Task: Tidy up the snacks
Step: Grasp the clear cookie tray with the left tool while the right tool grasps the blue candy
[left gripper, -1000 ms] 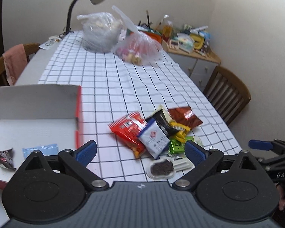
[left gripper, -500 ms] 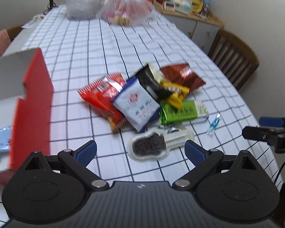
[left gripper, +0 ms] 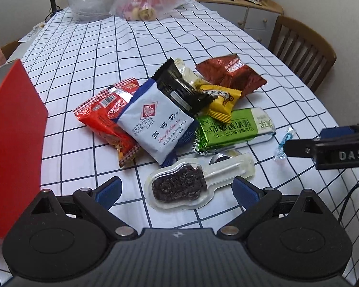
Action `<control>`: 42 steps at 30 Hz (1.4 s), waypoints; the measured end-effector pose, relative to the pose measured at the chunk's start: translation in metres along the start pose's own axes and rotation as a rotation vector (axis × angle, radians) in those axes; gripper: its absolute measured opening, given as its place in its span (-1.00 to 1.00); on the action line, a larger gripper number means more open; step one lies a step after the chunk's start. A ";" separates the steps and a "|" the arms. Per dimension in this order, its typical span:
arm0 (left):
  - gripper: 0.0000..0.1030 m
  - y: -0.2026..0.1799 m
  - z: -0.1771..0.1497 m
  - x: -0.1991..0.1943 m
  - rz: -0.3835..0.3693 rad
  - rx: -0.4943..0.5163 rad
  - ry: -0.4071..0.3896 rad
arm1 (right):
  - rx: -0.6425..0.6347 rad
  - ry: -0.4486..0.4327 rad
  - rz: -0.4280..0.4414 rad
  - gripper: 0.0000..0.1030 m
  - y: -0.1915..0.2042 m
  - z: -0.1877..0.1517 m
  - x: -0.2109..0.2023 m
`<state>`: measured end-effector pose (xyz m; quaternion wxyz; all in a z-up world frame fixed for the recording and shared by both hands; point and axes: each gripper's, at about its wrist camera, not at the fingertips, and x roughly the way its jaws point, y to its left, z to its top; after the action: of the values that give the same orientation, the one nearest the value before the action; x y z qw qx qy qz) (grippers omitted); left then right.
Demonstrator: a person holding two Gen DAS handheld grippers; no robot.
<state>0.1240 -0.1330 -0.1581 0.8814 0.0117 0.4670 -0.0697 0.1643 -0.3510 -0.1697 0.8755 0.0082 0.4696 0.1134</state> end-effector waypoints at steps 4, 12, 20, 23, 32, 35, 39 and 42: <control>0.91 -0.001 -0.001 0.009 0.003 0.033 0.020 | -0.003 0.021 -0.001 0.62 0.003 0.002 0.010; 0.81 0.003 -0.001 0.020 0.012 0.091 0.044 | -0.009 0.025 -0.011 0.45 0.010 0.003 0.019; 0.67 0.004 0.000 0.022 -0.011 0.096 0.052 | -0.035 -0.004 -0.054 0.09 0.017 0.002 0.020; 0.59 0.005 0.003 0.022 -0.013 0.092 0.057 | -0.056 -0.016 -0.077 -0.17 0.020 -0.002 0.017; 0.33 0.006 0.006 0.021 -0.019 0.058 0.059 | -0.075 -0.041 -0.108 -0.79 0.018 -0.008 0.013; 0.33 0.008 0.006 0.019 -0.029 0.034 0.064 | -0.070 -0.051 -0.123 -0.80 0.017 -0.009 0.011; 0.33 0.013 0.004 0.015 -0.033 0.006 0.068 | -0.049 -0.070 -0.118 -0.80 0.015 -0.008 0.001; 0.33 0.017 0.002 0.009 -0.040 -0.018 0.068 | -0.034 -0.079 -0.096 -0.80 0.015 -0.008 -0.010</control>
<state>0.1329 -0.1169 -0.1649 0.8636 -0.0033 0.4973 -0.0826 0.1492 -0.3391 -0.1641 0.8977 -0.0247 0.4327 0.0790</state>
